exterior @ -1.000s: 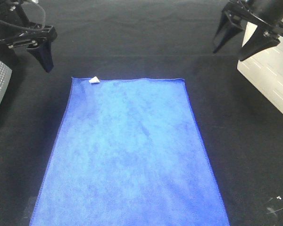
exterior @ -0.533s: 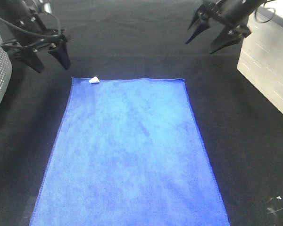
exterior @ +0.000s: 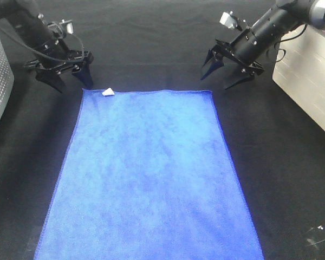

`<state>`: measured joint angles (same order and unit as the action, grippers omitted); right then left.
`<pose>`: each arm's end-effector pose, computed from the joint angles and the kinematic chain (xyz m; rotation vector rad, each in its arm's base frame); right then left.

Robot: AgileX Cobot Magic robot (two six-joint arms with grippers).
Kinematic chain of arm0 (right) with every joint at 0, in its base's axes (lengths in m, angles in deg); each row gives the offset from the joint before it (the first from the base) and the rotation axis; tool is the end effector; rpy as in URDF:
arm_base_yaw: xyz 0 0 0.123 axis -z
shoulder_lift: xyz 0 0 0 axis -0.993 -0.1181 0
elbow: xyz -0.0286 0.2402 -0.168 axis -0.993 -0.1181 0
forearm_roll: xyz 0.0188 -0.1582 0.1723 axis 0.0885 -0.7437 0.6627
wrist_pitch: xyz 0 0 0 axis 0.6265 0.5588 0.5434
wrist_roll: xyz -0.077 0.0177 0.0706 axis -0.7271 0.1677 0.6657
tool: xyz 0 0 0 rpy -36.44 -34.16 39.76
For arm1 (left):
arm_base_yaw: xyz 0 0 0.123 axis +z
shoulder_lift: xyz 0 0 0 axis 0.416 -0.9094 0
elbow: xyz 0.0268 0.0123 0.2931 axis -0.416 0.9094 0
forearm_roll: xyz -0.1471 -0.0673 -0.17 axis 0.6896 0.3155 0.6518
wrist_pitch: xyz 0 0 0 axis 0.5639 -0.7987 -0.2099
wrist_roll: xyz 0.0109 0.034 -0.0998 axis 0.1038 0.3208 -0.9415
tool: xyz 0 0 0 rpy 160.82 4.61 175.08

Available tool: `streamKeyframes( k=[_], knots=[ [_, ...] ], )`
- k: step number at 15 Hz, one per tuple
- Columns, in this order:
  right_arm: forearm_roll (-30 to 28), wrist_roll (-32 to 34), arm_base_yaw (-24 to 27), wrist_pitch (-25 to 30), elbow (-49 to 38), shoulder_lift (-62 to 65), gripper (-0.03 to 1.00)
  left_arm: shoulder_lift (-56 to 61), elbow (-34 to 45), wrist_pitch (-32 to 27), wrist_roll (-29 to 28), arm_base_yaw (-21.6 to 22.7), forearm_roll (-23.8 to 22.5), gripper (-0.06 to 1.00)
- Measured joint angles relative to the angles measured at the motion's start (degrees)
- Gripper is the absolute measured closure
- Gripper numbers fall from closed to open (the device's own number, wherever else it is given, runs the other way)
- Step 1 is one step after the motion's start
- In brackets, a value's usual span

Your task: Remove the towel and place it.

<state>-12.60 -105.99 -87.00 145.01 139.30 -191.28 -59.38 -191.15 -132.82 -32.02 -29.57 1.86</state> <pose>0.5204 0.0899 0.1333 -0.3053 2.7820 0.7867 0.5224 -0.0761 0.1412 0.1548 2.8699 -0.4400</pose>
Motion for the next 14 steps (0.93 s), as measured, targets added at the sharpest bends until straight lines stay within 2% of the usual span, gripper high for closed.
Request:
streamKeyframes(
  k=[4,7,14],
  knots=[
    [-0.7,-0.5,3.0,0.0,0.5,-2.3,0.18,-3.2,-0.4,0.7,1.0,2.7,1.9,0.25],
    [-1.2,-0.5,3.3,0.0,0.6,-3.6,0.18,-4.4,-0.6,2.4,2.7,2.9,4.6,0.25],
    [-0.9,-0.7,3.3,0.0,1.0,-4.3,0.19,-4.7,-0.7,5.0,4.1,2.9,5.0,0.25]
  ],
)
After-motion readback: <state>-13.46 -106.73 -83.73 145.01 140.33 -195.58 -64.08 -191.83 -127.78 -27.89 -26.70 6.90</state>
